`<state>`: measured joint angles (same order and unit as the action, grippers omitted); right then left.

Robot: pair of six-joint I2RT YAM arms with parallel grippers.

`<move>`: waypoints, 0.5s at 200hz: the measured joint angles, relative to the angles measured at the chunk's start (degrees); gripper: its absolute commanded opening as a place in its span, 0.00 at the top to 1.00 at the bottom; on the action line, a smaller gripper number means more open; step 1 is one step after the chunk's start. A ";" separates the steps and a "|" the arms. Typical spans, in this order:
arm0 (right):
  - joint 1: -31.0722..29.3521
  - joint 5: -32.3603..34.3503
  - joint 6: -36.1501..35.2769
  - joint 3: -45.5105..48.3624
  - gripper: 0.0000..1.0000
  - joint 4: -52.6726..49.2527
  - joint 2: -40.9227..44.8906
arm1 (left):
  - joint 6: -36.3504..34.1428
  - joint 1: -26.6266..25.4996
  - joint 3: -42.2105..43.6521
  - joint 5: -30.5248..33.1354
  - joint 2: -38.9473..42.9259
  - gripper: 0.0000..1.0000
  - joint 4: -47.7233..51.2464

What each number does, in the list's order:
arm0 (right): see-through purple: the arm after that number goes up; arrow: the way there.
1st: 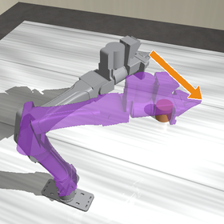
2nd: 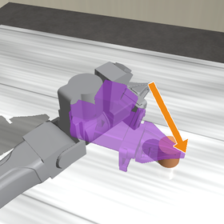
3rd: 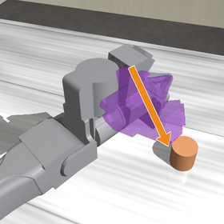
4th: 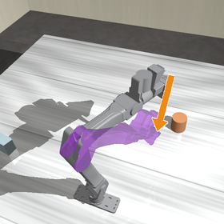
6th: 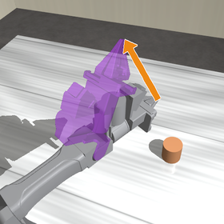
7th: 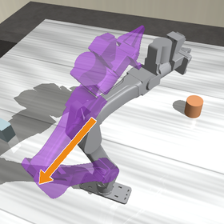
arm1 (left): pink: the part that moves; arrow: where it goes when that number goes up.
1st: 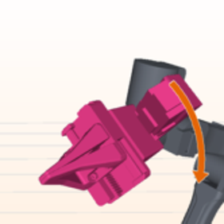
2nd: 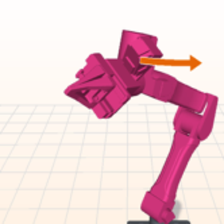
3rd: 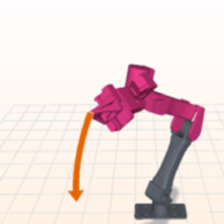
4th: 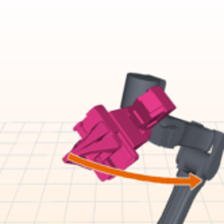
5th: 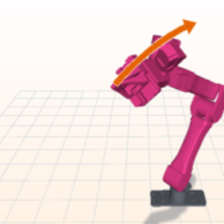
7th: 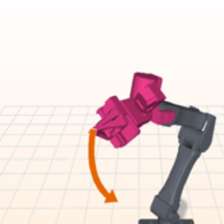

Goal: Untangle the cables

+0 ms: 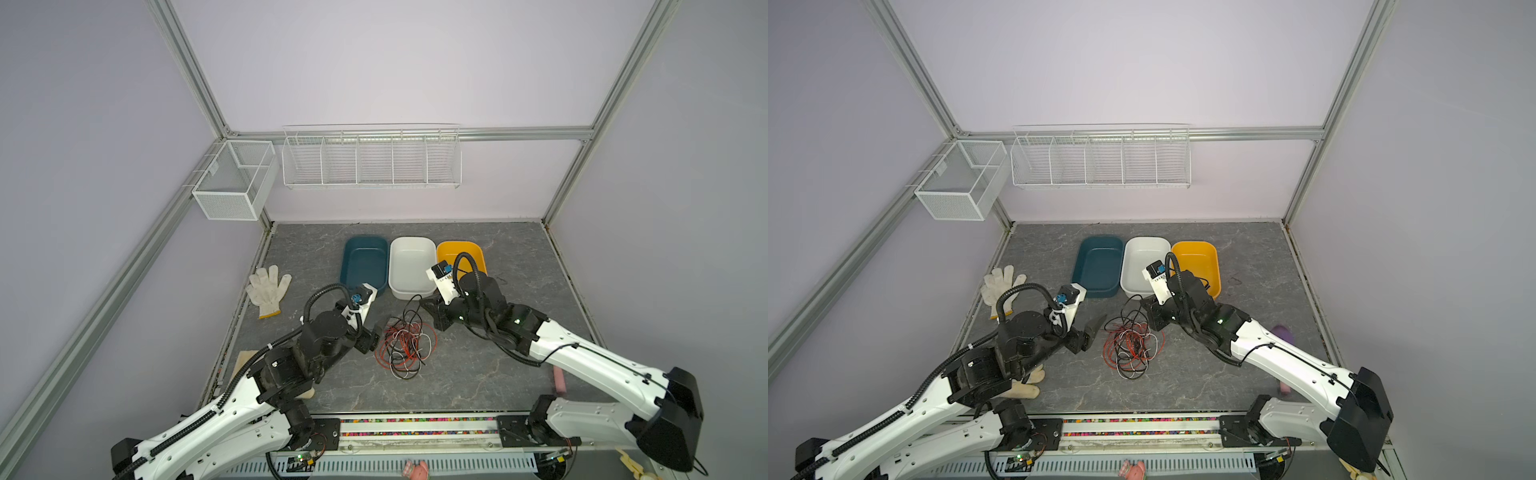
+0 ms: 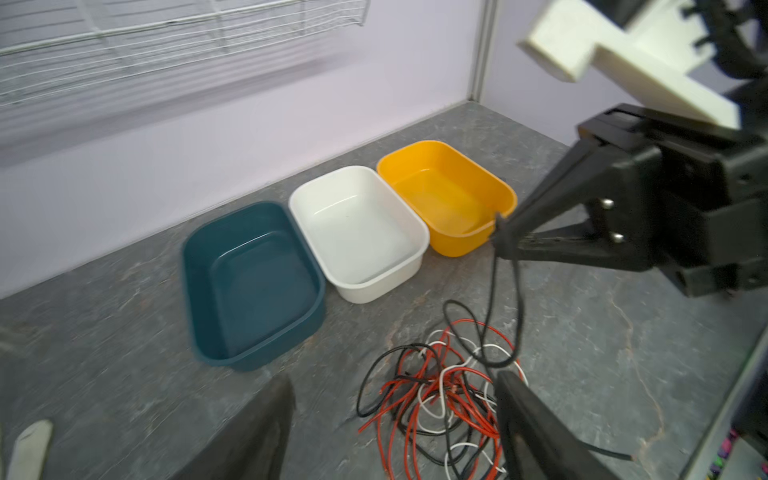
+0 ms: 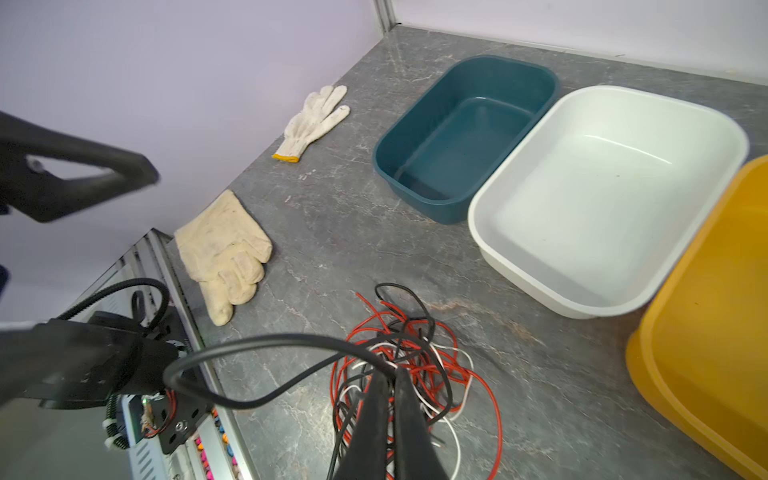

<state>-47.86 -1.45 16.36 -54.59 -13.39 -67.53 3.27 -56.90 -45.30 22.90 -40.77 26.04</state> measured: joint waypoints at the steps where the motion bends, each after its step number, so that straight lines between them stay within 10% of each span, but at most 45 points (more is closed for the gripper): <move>1: 0.13 0.31 -0.02 0.00 0.94 -0.17 0.22 | 0.11 0.00 -0.04 0.37 0.07 0.14 0.15; 11: 0.83 1.27 -0.11 0.00 0.94 -1.16 1.40 | 0.83 0.00 -0.15 4.37 0.98 0.00 1.86; 100: 3.26 4.96 -1.01 -10.54 0.94 -8.83 1.60 | 6.21 6.08 11.06 26.82 4.11 0.01 2.89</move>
<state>-44.60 3.51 15.35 -65.12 -22.22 -65.93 9.47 -50.83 -34.24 49.71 -36.67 28.93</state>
